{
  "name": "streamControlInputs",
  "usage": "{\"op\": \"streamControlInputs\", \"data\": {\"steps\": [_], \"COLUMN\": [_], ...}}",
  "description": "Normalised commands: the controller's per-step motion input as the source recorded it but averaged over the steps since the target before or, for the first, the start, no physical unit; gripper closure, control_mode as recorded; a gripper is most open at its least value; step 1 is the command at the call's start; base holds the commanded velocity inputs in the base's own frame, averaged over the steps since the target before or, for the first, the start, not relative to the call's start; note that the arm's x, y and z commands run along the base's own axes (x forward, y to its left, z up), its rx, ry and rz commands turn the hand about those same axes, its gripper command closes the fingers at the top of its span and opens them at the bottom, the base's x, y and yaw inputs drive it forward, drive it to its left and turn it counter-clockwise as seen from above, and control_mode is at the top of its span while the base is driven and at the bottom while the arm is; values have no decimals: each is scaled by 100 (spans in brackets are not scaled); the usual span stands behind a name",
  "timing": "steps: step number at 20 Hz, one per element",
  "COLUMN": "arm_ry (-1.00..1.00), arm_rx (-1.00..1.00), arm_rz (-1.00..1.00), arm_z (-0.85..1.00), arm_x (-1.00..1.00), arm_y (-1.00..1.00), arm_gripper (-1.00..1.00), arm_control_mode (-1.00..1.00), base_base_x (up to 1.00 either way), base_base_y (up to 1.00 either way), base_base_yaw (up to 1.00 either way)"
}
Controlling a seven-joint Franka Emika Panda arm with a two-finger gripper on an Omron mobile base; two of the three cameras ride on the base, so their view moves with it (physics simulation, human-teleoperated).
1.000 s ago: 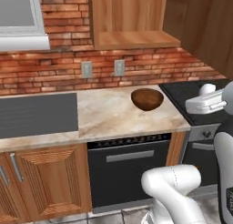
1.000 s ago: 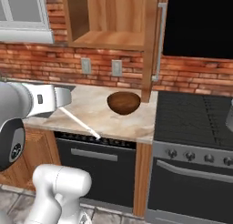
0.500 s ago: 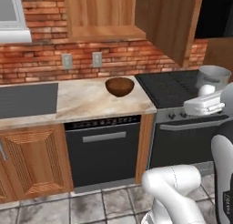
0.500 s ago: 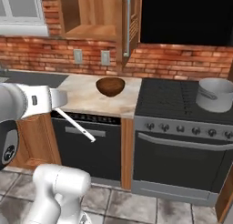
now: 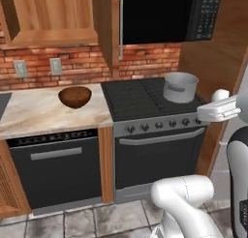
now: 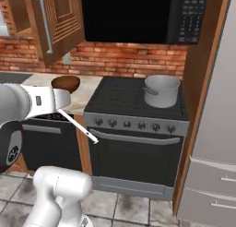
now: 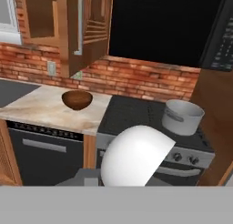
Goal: Open the cabinet and move the ladle to the pot. Then close the cabinet.
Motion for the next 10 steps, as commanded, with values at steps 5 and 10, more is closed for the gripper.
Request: {"op": "streamControlInputs", "data": {"steps": [5, 10], "arm_ry": [0, 0], "arm_rx": [0, 0], "arm_rz": [0, 0], "arm_z": [0, 0], "arm_x": [0, 0], "arm_y": [0, 0], "arm_gripper": [100, 100], "arm_control_mode": [100, 100], "base_base_x": [40, 76], "base_base_y": [-89, -16], "base_base_yaw": [-5, -5]}}
